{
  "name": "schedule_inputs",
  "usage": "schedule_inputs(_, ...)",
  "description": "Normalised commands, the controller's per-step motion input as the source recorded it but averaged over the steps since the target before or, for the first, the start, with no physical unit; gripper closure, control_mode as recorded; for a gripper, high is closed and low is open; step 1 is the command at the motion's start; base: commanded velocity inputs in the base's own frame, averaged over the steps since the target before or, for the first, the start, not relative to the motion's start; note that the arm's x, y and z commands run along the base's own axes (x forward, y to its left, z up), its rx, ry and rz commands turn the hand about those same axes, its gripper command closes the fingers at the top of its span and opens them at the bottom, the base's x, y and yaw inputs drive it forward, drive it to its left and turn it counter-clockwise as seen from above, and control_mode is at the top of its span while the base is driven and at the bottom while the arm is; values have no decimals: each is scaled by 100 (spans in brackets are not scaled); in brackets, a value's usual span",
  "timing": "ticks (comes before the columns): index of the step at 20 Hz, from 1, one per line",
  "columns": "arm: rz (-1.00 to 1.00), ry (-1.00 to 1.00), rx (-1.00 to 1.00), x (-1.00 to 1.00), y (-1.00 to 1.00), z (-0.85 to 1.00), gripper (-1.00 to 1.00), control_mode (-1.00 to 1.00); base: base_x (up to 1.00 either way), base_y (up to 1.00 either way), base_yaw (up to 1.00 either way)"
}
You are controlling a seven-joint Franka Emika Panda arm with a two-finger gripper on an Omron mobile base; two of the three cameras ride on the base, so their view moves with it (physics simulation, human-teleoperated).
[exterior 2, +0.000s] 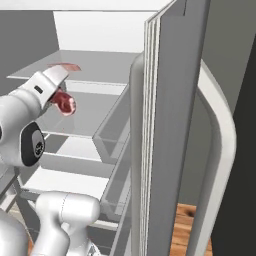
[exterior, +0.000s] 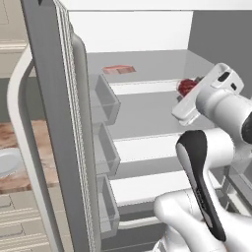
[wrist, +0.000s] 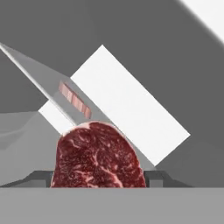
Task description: Place the steak on the counter behind the older steak on the same shelf of the fridge to maintain FIFO order. Close the fridge door when finished.
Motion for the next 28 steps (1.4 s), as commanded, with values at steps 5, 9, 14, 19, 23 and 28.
schedule_inputs(5, -2, -10, -4, 31, 0, 59, 100, -100, 0, 0, 0)
schedule_inputs(9, 0, 1, -1, 45, 0, 3, 100, -100, 0, 0, 0)
schedule_inputs(14, 0, 10, 0, 70, 0, 0, 100, -100, 0, 0, 0)
schedule_inputs(19, 0, 18, -1, 67, 0, 13, 100, -100, 0, 0, 0)
schedule_inputs(23, 0, 20, 0, 66, 0, 13, 100, -100, 0, 0, 0)
schedule_inputs(28, 0, 15, 0, 61, 0, 3, 100, -100, 0, 0, 0)
